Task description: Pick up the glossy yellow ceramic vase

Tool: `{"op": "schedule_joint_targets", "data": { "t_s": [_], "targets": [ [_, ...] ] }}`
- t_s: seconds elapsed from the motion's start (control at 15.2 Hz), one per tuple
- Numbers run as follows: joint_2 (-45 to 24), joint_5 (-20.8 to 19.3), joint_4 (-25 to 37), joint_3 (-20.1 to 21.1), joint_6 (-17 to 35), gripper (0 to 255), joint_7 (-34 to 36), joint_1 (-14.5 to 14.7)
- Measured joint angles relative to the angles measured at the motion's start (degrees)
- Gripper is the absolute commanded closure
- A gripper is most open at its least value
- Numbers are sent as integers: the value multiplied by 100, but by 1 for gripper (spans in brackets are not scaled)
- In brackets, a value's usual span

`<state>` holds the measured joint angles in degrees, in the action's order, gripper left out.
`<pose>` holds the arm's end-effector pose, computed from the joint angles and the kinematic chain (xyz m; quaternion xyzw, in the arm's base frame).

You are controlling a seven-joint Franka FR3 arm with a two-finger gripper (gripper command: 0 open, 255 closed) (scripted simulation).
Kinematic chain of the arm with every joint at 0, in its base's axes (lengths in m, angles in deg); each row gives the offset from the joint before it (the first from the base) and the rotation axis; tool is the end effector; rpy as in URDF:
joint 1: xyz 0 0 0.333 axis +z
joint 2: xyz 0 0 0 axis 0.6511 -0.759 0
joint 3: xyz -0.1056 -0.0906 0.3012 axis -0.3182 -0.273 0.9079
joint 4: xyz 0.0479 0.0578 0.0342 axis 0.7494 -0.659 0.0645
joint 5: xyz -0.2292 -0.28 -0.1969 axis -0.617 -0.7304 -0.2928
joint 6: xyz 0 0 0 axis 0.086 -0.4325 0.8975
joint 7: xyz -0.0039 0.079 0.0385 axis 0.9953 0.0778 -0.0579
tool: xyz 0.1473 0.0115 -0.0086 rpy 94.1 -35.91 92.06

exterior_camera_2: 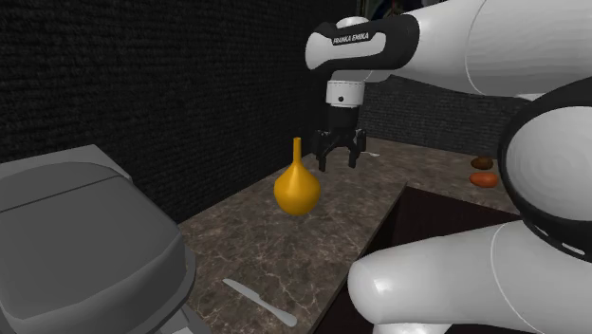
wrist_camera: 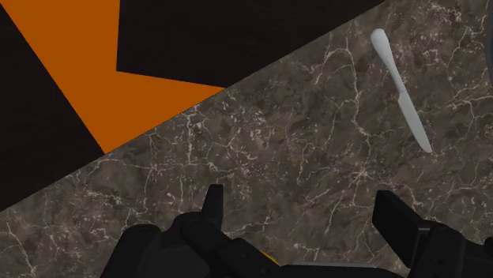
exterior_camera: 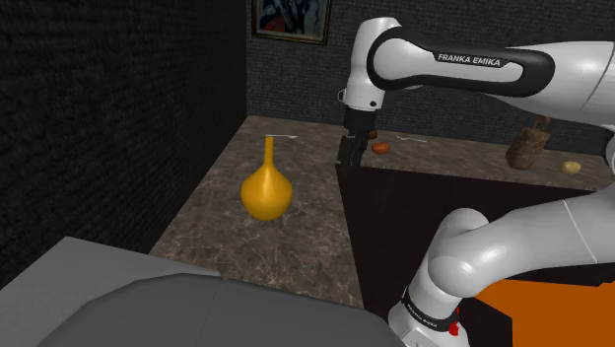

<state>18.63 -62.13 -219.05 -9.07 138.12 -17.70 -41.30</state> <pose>0.3165 0.0047 0.5377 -0.9970 -0.0592 0.0334 0.0373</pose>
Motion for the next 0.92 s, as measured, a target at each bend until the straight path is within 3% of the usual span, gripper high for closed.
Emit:
{"op": "schedule_joint_targets", "data": {
  "t_s": [0.13,0.4,0.92],
  "targets": [
    [-131,-3,84,12,40,0,7,2],
    [-1020,-39,730,92,201,0,71,16],
    [-3065,-210,2654,231,124,0,223,24]
  ]
}}
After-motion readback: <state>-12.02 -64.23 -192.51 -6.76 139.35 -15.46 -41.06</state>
